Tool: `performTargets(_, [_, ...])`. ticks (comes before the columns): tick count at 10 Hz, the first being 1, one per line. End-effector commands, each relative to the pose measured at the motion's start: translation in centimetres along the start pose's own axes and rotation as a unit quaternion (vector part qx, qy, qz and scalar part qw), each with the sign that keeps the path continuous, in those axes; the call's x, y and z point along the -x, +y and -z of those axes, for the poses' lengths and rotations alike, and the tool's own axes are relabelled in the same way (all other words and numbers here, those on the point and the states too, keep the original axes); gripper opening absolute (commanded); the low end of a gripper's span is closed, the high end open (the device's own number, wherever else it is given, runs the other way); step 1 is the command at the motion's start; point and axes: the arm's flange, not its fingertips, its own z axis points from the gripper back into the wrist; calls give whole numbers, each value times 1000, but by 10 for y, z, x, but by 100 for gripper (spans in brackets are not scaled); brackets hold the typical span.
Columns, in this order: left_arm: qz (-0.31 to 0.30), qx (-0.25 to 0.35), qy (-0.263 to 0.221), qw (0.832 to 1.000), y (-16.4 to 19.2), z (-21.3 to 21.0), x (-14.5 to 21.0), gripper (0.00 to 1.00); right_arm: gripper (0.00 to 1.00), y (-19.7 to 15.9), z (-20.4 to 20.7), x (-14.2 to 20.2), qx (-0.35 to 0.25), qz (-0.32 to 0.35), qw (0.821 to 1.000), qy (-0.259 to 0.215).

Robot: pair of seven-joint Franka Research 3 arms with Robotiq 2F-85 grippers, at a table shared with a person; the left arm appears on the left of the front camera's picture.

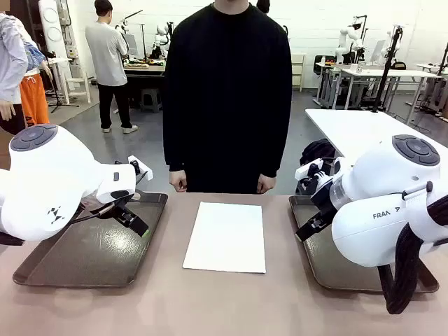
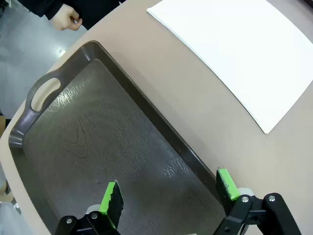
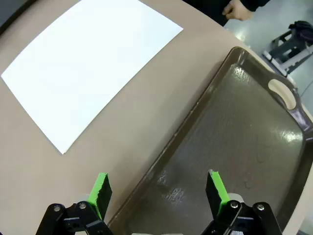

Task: Sort the A4 documents.
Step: Receive the A4 Paper.

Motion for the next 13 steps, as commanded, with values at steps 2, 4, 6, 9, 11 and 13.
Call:
performTargets(2, [0, 0, 0, 1000, 0, 0, 0, 100, 100, 0, 0, 0, 0, 0, 1000, 0])
performTargets(4, [0, 0, 0, 1000, 0, 0, 0, 100, 100, 0, 0, 0, 0, 0, 1000, 0])
performTargets(6, [0, 0, 0, 1000, 0, 0, 0, 100, 100, 0, 0, 0, 0, 0, 1000, 0])
performTargets(9, [0, 0, 0, 1000, 0, 0, 0, 100, 100, 0, 0, 0, 0, 0, 1000, 0])
performTargets(11, [0, 0, 0, 1000, 0, 0, 0, 100, 100, 0, 0, 0, 0, 0, 1000, 0])
performTargets(13, [0, 0, 0, 1000, 0, 0, 0, 100, 100, 0, 0, 0, 0, 0, 1000, 0])
